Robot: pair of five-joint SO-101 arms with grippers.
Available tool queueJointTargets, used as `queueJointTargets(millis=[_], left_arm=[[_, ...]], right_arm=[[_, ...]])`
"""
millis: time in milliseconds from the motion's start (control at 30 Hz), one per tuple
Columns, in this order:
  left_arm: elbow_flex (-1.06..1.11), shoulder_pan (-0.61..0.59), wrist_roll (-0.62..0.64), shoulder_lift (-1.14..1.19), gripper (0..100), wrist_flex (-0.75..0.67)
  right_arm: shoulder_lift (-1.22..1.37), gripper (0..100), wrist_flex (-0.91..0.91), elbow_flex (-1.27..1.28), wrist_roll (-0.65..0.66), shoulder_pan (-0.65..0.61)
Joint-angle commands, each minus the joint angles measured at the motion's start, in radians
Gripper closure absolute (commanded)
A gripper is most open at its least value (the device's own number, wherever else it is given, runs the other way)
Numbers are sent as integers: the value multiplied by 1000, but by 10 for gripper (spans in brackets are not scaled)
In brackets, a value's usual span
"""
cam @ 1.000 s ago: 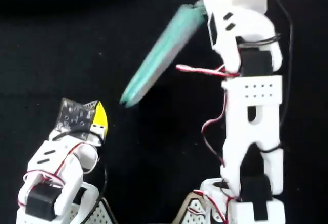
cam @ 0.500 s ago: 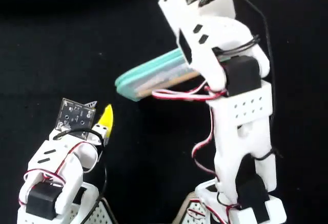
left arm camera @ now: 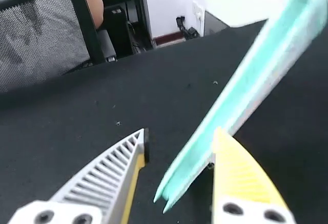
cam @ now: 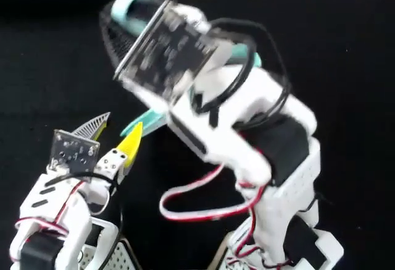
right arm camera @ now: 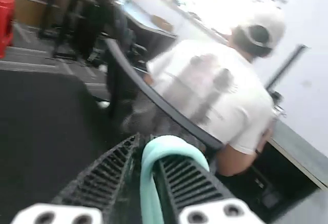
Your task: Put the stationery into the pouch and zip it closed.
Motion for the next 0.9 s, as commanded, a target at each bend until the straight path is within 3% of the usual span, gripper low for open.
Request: queueJointTargets(millis=[0,267,367,467,633,867], left_arm=[[-90,47,-2,2,773,54],[-54,166,-8,2,770,89],[-27,180,-8,0,719,91],[-33,179,-9,0,674,129],[-1,188,-78,-35,675,133],[12,189,-78,-167,675,150]], right_arm=[[-41,986,37,-42,3,-63],[-38,986,23,-61,9,-244],[-19,986,-9,-62,11,-287],[12,986,-20,-62,38,-296],[1,986,-17,-81,52,-296],[4,986,-17,-128,52,-292]])
